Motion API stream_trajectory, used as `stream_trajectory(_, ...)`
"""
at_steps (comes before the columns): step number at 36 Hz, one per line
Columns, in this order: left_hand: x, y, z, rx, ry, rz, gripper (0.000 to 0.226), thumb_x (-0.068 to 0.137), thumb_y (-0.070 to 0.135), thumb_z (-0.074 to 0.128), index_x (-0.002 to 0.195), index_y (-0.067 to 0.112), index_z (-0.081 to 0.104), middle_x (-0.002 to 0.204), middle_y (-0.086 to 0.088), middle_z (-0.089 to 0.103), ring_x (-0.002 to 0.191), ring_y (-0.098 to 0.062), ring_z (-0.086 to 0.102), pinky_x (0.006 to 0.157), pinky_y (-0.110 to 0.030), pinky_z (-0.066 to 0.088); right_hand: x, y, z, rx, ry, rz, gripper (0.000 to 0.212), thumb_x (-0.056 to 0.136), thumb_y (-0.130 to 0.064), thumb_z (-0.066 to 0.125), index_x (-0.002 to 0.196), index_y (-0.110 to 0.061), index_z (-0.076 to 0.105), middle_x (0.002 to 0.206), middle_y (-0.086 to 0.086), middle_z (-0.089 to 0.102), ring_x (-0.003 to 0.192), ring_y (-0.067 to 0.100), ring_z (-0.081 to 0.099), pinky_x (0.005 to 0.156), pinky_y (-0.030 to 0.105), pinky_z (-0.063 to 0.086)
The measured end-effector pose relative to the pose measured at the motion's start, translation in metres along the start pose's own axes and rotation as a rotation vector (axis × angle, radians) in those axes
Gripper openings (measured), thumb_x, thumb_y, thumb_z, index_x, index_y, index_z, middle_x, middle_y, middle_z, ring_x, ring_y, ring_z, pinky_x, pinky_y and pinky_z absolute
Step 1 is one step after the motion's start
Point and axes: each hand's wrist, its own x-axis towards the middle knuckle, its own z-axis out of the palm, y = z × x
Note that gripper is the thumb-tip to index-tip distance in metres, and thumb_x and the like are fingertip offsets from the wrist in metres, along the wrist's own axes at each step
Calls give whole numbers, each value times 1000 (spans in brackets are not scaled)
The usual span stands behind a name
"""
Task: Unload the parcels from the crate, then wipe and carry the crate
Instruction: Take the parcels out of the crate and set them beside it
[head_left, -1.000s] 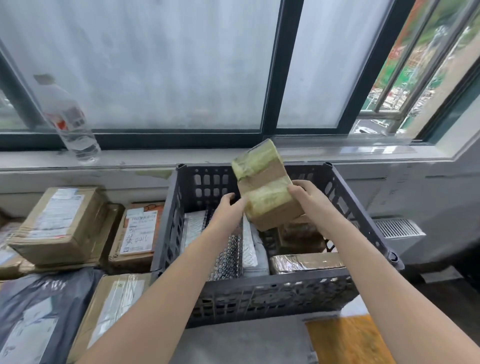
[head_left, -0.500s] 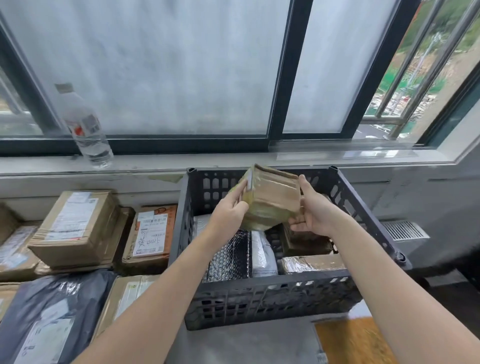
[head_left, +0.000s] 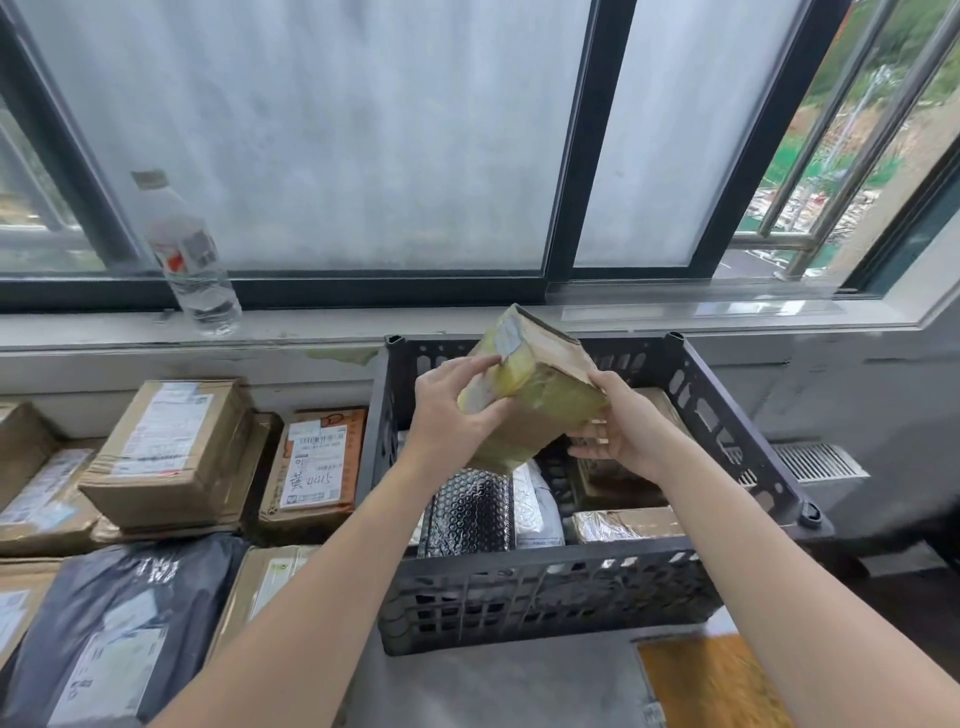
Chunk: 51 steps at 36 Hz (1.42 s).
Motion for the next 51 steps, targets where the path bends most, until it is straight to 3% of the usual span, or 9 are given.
stream_trajectory(3,-2,3,1,101,-38,44,52,77,29,82,121,46,60,145,6,38,137,-8,21,117,-41,18,3,6,-5,59,-3,9,42,101,-41,41,130,-15,57,101,4,68,89,24,66,78,43,56)
stream_trajectory(7,-4,12,-3,208,-169,86,63,75,35,83,126,57,52,161,-2,18,149,-19,8,118,-59,11,5,12,-9,99,6,-26,43,102,-40,36,132,-18,57,110,6,69,95,25,65,79,42,54)
stream_trajectory(19,-10,7,8,555,29,137,84,64,61,79,138,44,44,136,-4,39,127,-22,33,105,-44,27,-4,9,8,79,3,-233,45,99,-55,38,136,-30,44,125,4,59,110,31,63,96,52,50)
stream_trajectory(28,-9,1,3,523,85,160,78,67,45,80,136,38,43,139,-4,36,129,-22,30,108,-47,30,-10,5,21,-185,-91,-316,87,71,-78,57,142,-36,34,138,-8,52,127,17,50,102,50,44)
stream_trajectory(36,7,17,-32,790,-263,349,74,72,14,73,136,25,38,148,-9,22,145,-25,8,119,-38,-17,-9,-3,17,-353,-189,-316,90,64,-89,54,141,-53,27,156,-6,28,137,15,34,104,48,38)
stream_trajectory(42,17,18,-43,945,-338,562,74,72,5,68,135,27,36,158,-8,16,151,-23,-5,118,-36,-20,-7,-10,31,-363,-247,-302,83,71,-68,66,142,-38,35,136,-3,54,124,19,53,102,55,45)
stream_trajectory(45,13,13,-47,929,-222,589,74,70,-3,62,133,29,38,162,-7,15,152,-26,-4,120,-48,-12,-5,-9,45,-243,-201,-370,55,88,-52,63,133,-27,44,127,6,60,109,20,63,95,51,52)
stream_trajectory(48,5,6,-47,731,137,482,69,69,-7,61,133,19,51,157,-13,28,148,-34,12,116,-66,13,-2,-7,63,-101,-160,-373,70,78,-63,65,133,-23,47,123,7,63,104,25,67,93,53,54)
stream_trajectory(51,-4,8,-47,412,401,164,67,79,4,66,139,18,38,152,-14,24,141,-29,20,113,-52,31,0,-4,81,23,-162,-373,82,70,-68,68,136,-24,46,126,7,63,109,28,67,92,50,55)
